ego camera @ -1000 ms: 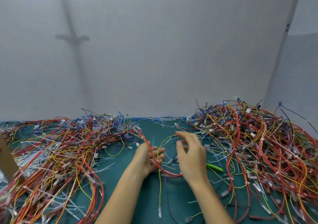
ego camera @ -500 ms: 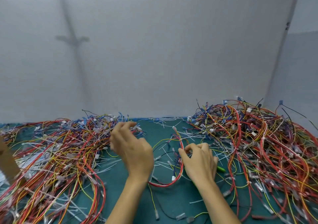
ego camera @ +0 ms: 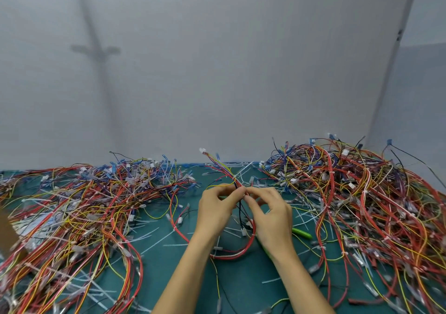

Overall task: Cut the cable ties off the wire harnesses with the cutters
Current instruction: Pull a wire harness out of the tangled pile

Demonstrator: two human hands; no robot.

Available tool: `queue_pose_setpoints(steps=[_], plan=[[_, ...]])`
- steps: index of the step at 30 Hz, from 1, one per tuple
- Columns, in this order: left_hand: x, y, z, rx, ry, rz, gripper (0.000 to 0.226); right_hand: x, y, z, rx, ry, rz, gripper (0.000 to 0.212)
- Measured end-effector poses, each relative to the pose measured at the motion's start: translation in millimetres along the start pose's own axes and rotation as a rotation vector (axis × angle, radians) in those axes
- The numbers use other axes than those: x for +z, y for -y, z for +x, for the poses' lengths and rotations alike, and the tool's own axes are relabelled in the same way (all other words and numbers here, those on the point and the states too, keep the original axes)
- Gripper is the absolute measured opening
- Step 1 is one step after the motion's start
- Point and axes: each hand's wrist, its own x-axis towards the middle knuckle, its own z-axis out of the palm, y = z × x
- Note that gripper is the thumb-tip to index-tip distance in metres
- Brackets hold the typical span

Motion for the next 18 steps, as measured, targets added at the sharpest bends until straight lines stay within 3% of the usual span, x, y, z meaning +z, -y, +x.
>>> queue_pose_setpoints(steps=[5,8,12,15,18], plan=[[-1.3,-2.0,-2.8,0.051,0.007,-0.118,0.012,2.2,1.9,-3.4,-0.106,0.028,0.076,0.031],[-3.7,-4.6,-2.6,0.101,0.007,-0.147,0.012,4.7,5.0,-8.8,-0.010,0.032,0.189,0.044],[-13.0,-5.3,-2.1,0.153,0.020,-0.143,0.018,3.4,7.4,-10.4,0.174,0.014,0.401,0.028],[-18.3,-6.5,-3.7,0.194,0.064,-0.200,0.019,3.6,6.0,-10.1,0.116,0.118,0.283,0.012],[-19.1,-6.5,-4.8,0.225,0.070,-0.212,0.023,8.3,7.9,-13.9,0.070,0.204,0.217,0.013]])
